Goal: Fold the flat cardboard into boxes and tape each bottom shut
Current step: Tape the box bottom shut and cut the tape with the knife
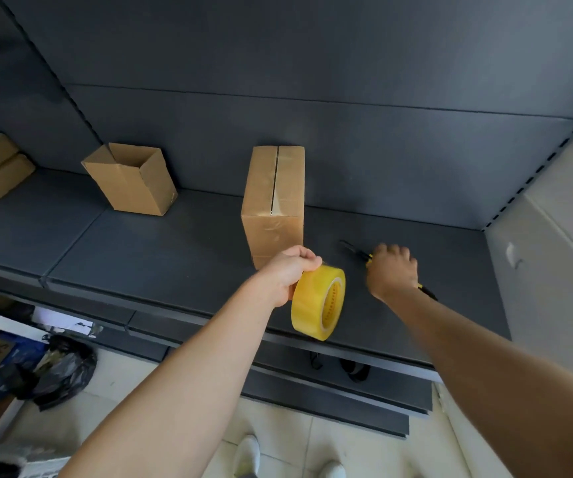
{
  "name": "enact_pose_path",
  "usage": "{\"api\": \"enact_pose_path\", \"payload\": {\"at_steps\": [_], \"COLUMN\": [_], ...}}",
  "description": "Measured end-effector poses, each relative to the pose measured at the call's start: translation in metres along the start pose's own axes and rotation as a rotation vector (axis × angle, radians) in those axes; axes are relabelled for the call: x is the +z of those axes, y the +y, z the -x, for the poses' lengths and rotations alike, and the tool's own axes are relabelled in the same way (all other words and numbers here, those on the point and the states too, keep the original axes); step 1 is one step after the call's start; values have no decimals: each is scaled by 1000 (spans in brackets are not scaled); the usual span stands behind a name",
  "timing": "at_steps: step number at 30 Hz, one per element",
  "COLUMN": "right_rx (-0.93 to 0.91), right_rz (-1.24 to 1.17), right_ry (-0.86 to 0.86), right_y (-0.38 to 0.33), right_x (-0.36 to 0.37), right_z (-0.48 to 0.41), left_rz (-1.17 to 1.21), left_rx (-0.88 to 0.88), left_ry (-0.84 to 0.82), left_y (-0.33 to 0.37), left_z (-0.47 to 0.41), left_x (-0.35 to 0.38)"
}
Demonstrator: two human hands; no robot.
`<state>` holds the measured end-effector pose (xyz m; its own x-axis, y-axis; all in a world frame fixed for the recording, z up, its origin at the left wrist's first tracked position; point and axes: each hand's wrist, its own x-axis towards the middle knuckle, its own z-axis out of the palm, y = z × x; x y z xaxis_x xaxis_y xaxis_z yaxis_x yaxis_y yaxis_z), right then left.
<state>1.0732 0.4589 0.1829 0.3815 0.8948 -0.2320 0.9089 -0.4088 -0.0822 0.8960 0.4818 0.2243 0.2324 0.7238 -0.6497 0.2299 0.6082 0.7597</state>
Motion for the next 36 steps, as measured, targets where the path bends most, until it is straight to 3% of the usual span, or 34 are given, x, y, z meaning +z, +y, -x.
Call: {"api": "enact_pose_path", "payload": {"at_steps": [1, 3, 5, 7, 11, 20, 26, 32, 36], "right_rx": [72, 289, 397, 435, 575, 660, 628, 405, 209], "right_rz": [-203, -669, -866, -1012, -1368, -1487, -1424, -765, -373], "right_ry": [-24, -307, -669, -806, -678, -376, -210, -103, -46], "right_y": [-3, -10, -11, -5, 2, 8, 21, 19, 9], "right_x": [-9, -29, -45, -51, -58, -70, -59, -41, -27], "right_z": [1, 5, 12, 16, 13, 17, 24, 32, 41], "left_rz": [-4, -13, -22, -39, -54, 32, 2, -270, -268], "left_rx": [5, 21, 45, 74, 110, 72, -56, -32, 233], "left_ry": [-3, -10, -20, -39, -46, 103, 85, 208, 302], "left_y": [1, 4, 8, 13, 22, 30, 21, -3, 0], "left_z": [-1, -3, -2, -1, 4, 15, 18, 20, 23], "left_x": [5, 15, 24, 33, 49, 76, 85, 76, 55]}}
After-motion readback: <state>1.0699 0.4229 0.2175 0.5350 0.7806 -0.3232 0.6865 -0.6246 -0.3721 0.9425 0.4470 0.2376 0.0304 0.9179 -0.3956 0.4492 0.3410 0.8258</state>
